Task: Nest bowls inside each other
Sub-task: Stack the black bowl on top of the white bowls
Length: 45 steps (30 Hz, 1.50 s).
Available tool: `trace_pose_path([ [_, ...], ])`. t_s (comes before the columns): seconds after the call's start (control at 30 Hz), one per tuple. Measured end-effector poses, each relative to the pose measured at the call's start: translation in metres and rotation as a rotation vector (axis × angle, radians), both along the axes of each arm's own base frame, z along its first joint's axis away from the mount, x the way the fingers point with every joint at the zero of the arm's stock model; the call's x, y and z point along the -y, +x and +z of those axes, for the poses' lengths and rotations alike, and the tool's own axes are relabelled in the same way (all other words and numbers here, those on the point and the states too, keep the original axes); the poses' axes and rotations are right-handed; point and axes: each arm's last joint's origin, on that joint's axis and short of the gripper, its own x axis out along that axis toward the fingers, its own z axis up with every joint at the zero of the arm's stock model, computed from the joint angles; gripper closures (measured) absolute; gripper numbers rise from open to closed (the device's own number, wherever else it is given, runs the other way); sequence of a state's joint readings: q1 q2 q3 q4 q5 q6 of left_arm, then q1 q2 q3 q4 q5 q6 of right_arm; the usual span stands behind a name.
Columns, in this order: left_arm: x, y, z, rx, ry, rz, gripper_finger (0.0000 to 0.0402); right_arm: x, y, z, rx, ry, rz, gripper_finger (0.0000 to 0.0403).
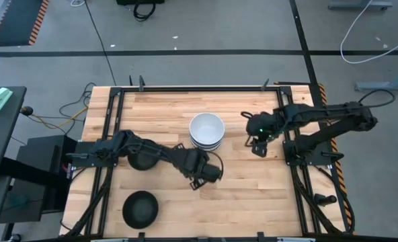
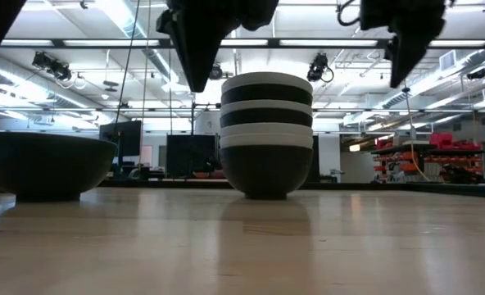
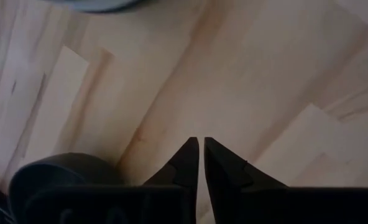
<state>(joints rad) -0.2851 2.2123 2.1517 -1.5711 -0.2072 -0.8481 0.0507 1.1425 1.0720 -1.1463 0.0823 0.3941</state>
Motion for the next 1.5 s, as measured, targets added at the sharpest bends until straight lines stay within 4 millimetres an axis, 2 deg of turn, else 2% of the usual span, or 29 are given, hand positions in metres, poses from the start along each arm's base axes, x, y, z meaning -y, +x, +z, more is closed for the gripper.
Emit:
trace_pose_path([
  [0.13,-0.02,0.0,0.012,0.021,-0.01,0.006,0.0365,-0.01,-0.006,-0.015,0.006,0.012,0.025,0.0218],
  [0.3,-0.038,-0.004,0.029,0.057,-0.017,0.018,0.0371,-0.023,-0.007,-0.024,0.023,0.019,0.067,0.0218],
  [0.47,-0.048,-0.011,0.045,0.095,-0.021,0.026,0.0378,-0.034,-0.008,-0.025,0.045,-0.008,0.086,0.0218],
  [0.63,-0.051,-0.016,0.046,0.087,-0.019,0.015,0.0377,-0.044,-0.01,-0.025,0.061,-0.016,0.096,0.0218],
  [0.77,-0.056,-0.04,0.028,-0.019,-0.022,0.082,0.037,-0.05,-0.011,-0.025,0.073,-0.026,0.108,0.0218],
  [0.93,-0.056,-0.095,0.003,-0.17,-0.051,0.248,0.0366,-0.054,-0.011,-0.024,0.087,-0.036,0.119,0.0218],
  [1.07,-0.049,-0.126,-0.006,-0.148,-0.039,0.329,0.0375,-0.054,-0.01,-0.024,0.096,-0.039,0.118,0.0218],
  [1.27,-0.03,-0.14,-0.027,0.06,-0.15,0.286,0.0393,-0.054,-0.01,-0.024,0.104,-0.048,0.12,0.0218],
  [1.5,-0.023,-0.162,-0.035,0.057,-0.138,0.351,0.037,-0.054,-0.009,-0.023,0.111,-0.053,0.137,0.0218],
])
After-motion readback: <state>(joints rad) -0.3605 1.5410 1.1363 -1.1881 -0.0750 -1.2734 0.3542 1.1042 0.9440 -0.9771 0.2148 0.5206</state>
